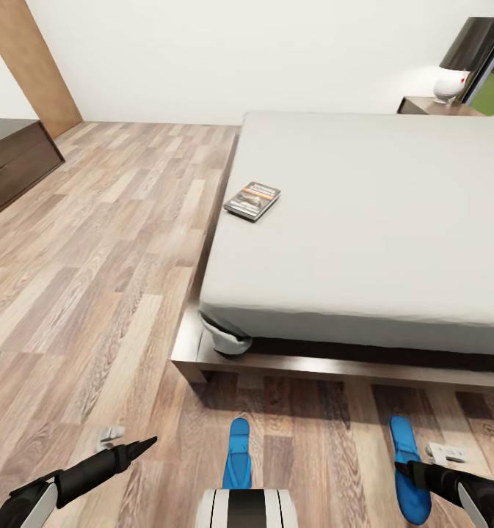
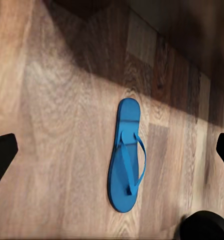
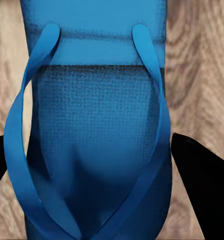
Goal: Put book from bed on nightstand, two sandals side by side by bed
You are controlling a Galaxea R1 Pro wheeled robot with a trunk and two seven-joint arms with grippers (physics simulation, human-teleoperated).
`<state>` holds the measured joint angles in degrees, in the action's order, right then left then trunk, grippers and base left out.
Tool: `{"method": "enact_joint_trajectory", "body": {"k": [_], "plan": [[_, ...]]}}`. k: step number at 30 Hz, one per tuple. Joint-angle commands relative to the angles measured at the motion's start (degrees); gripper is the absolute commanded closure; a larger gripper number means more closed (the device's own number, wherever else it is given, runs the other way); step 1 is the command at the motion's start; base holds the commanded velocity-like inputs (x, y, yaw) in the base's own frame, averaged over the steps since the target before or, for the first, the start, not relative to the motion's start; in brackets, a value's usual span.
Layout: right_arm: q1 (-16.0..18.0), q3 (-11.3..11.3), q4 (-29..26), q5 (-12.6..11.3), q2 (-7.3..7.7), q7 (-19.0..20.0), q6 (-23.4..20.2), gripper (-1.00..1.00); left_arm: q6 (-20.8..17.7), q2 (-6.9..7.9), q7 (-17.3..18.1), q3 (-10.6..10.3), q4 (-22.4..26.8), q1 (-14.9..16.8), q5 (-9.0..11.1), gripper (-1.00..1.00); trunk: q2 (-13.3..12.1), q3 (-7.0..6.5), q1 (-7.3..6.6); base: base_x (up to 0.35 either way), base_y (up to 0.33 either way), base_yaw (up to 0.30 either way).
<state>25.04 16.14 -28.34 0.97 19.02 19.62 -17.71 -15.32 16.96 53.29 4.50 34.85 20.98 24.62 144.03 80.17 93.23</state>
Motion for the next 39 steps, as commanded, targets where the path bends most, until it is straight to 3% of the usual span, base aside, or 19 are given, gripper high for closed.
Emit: {"method": "enact_joint_trajectory", "body": {"k": [1,39], "plan": [[0.01,0.38,-0.13,0.08,-0.03,0.35,-0.42,1.0,-0.58,0.0,0.14,0.04,-0.05,0.03,0.43,-1.0,0.01,0.04,-0.01,0.0,0.287,0.0],[0.01,0.41,-0.66,0.26,-0.03,0.51,-0.31,1.0,-0.56,0.0,0.06,0.07,-1.69,0.03,0.43,-1.0,0.01,0.04,-0.01,0.0,0.296,0.0]]}}
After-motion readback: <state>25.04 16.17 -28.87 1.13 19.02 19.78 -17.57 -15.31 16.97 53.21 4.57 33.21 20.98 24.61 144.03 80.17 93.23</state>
